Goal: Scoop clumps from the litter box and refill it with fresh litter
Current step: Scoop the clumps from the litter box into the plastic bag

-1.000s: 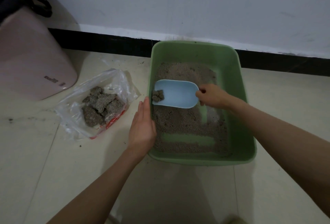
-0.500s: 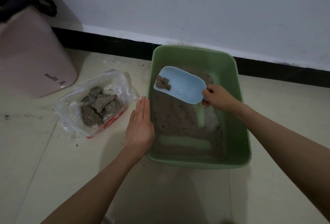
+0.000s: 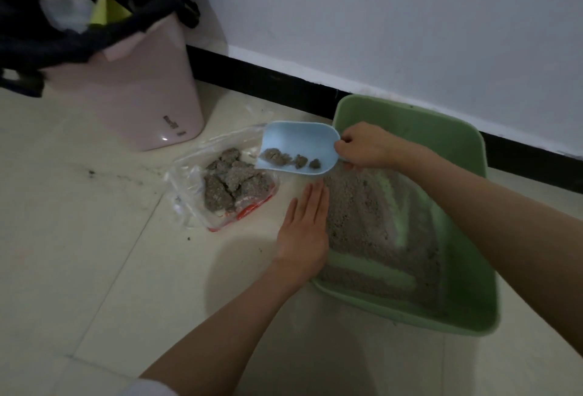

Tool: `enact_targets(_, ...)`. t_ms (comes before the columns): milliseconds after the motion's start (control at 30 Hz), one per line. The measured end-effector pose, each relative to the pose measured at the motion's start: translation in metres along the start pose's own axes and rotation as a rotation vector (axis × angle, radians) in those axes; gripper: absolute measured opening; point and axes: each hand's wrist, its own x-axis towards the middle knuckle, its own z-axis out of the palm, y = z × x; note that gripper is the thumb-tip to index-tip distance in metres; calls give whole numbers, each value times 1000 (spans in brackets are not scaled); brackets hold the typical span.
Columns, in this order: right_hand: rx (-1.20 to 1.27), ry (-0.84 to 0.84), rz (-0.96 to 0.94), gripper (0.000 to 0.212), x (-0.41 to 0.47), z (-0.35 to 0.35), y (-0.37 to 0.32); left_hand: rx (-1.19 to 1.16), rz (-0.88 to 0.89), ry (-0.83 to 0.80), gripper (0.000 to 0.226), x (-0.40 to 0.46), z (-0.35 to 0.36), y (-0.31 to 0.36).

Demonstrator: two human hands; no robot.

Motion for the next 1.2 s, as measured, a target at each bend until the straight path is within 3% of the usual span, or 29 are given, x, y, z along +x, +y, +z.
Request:
enact_targets(133, -266, -26, -100, 37, 14, 11, -41, -28, 11, -5, 70, 0, 0, -1)
enact_targets(300, -544, 117, -162, 22, 11, 11, -62, -30, 22, 9, 69, -1, 1, -3)
enact_targets(567, -107, 149, -28, 34, -25, -31, 15, -99, -66, -13, 72, 0, 0, -4)
enact_targets(767, -25, 103, 218, 36, -79, -35, 95, -141, -80, 33, 72, -1, -2, 0)
enact_targets(933, -441, -4, 425, 42, -101, -19, 140, -227, -95, 83, 72, -2, -4, 4)
enact_targets(1100, -783, -7, 413, 26, -105, -9, 146, -220, -80, 101, 71, -2, -2, 4)
enact_targets(1200, -910, -24, 393, 27, -100, 3, 145, -200, -81, 99, 71, -3, -2, 5)
